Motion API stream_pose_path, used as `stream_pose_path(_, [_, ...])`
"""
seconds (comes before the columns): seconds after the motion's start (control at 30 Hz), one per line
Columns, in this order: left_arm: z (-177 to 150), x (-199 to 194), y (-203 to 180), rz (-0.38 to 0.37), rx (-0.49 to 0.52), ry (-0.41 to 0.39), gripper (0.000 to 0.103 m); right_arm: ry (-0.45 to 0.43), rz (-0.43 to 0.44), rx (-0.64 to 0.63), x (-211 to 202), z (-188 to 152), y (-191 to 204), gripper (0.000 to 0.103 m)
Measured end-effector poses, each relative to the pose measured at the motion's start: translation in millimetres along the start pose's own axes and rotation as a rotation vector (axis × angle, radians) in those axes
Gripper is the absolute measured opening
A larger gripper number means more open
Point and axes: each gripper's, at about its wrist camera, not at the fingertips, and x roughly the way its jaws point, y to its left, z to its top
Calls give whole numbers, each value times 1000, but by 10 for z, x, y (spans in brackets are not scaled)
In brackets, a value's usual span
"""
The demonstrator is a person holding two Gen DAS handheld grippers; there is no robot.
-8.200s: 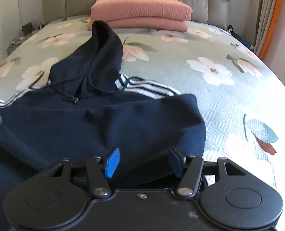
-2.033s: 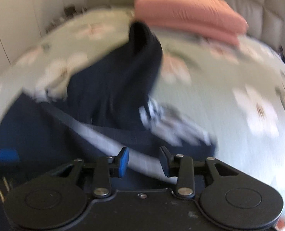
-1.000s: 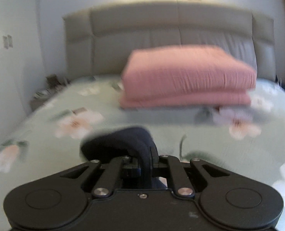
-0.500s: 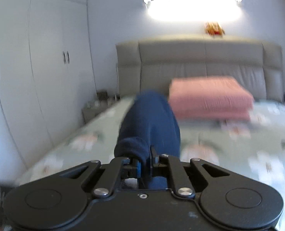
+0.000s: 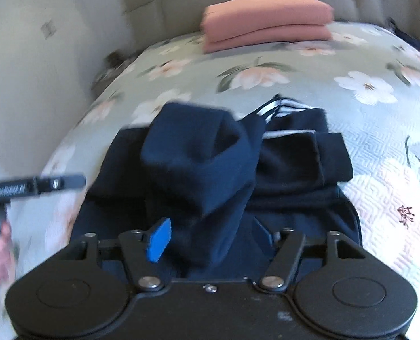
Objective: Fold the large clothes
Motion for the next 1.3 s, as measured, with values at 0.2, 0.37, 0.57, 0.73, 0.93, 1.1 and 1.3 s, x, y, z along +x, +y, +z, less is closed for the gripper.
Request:
stream_pose_path(0.2, [344, 547, 133, -116, -187, 81, 63, 74, 51, 324, 570, 351, -424, 80])
stream_pose_path(0.37, [373, 865, 189, -142, -260, 173, 65, 91, 142, 516, 686, 390, -640, 80])
stream_pose_path(0.57, [332, 1396, 230, -164, -349, 334, 25, 174, 83, 474, 989, 505, -626, 81])
stream_pose_path(0.73, [445, 1240, 122, -213, -273, 212, 5, 132, 72, 354, 926, 641, -368, 10])
stream_pose_path(0.93, [760, 361, 117, -452, -293, -141, 5, -151, 136, 157, 57, 1177, 42, 52])
stream_pose_path(1.1, [157, 326, 714, -392, -484, -91, 5, -47, 135, 203, 100, 889, -68, 85])
stream_pose_path(1.3, [-422, 340, 1083, -310, -551, -30, 5, 169, 105, 398, 659, 182, -393, 85])
